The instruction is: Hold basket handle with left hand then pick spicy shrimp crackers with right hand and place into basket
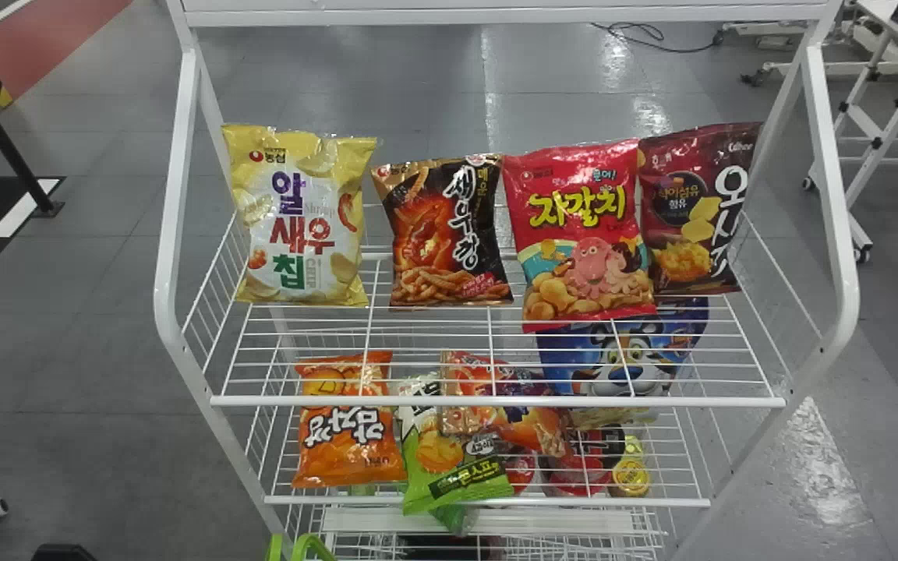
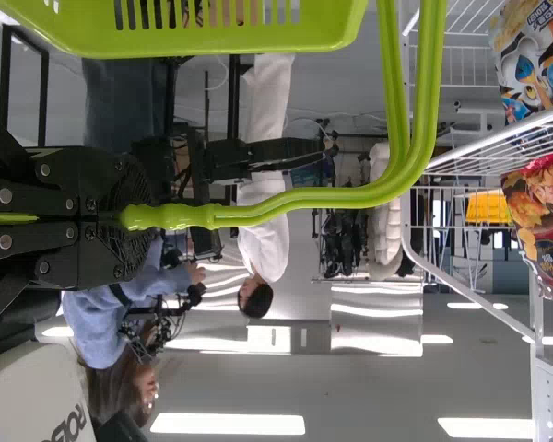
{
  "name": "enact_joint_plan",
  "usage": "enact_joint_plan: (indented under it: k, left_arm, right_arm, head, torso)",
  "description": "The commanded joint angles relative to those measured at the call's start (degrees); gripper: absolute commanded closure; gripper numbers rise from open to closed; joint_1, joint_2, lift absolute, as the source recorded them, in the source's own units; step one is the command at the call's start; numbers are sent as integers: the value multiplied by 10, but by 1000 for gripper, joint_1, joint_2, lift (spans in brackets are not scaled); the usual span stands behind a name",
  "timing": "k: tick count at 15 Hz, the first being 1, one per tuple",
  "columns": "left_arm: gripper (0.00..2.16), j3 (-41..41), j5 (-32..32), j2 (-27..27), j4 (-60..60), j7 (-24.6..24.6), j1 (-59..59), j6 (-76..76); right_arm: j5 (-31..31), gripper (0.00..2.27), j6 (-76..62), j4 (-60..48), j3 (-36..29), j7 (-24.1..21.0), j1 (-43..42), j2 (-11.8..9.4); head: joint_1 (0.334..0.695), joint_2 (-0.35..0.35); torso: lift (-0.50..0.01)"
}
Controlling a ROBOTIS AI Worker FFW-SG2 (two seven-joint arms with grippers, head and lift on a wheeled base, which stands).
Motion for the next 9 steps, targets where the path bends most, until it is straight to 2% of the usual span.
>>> enact_joint_plan:
  k: [1,9]
  left_arm:
    - [2067,0,0,0,-1,0,0,1]
    - [2067,2,1,-1,-2,0,1,1]
  right_arm:
    - [0,137,-2,0,1,0,0,0]
    - [0,137,-5,0,1,0,0,0]
  head:
    - [695,26]
    - [695,25]
  torso:
    - [-7]
    - [-7]
